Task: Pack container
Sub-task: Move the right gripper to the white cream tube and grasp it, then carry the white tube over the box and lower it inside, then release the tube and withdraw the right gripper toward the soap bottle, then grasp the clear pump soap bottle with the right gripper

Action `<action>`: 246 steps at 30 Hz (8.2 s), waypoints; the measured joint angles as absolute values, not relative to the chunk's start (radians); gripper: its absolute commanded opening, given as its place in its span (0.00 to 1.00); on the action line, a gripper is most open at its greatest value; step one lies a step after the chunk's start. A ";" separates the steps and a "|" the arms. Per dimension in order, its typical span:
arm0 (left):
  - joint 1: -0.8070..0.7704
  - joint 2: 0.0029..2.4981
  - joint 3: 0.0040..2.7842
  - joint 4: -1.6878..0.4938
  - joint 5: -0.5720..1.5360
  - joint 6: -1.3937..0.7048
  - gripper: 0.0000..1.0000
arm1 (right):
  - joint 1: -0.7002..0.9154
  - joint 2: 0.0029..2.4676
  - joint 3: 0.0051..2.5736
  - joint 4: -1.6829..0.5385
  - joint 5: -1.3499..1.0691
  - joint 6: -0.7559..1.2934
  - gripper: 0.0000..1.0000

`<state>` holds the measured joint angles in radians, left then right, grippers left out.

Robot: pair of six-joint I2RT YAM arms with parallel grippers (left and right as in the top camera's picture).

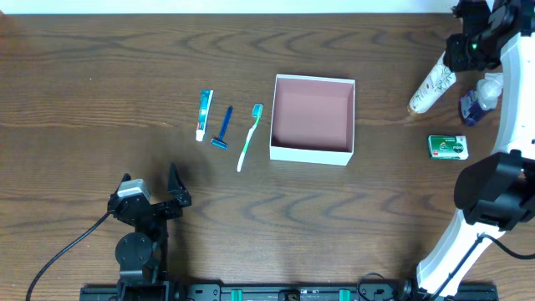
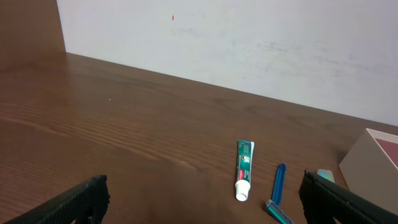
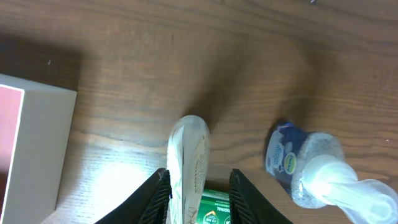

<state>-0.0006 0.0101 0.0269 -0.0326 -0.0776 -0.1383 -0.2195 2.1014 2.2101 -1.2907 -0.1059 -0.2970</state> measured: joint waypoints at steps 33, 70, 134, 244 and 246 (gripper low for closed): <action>-0.001 0.010 0.027 -0.033 -0.078 -0.139 0.98 | -0.220 2.105 2.157 -1.296 -0.129 -0.281 0.01; -0.001 0.010 0.027 -0.033 -0.078 -0.138 0.98 | -0.043 1.620 2.181 -1.369 -0.450 -0.230 0.01; -0.001 0.010 0.027 -0.033 -0.078 -0.139 0.98 | 0.414 2.150 2.183 -1.051 -0.224 -0.126 0.01; -0.001 0.010 0.027 -0.033 -0.078 -0.139 0.98 | -0.441 2.061 1.939 -1.029 0.017 1.060 0.87; -0.001 0.010 0.027 -0.033 -0.078 -0.138 0.98 | -0.441 2.061 1.939 -1.031 0.017 1.060 0.85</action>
<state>-0.0006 0.0101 0.0269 -0.0326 -0.0776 -0.1383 -0.4408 2.0605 1.9388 -1.0309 0.0170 1.0603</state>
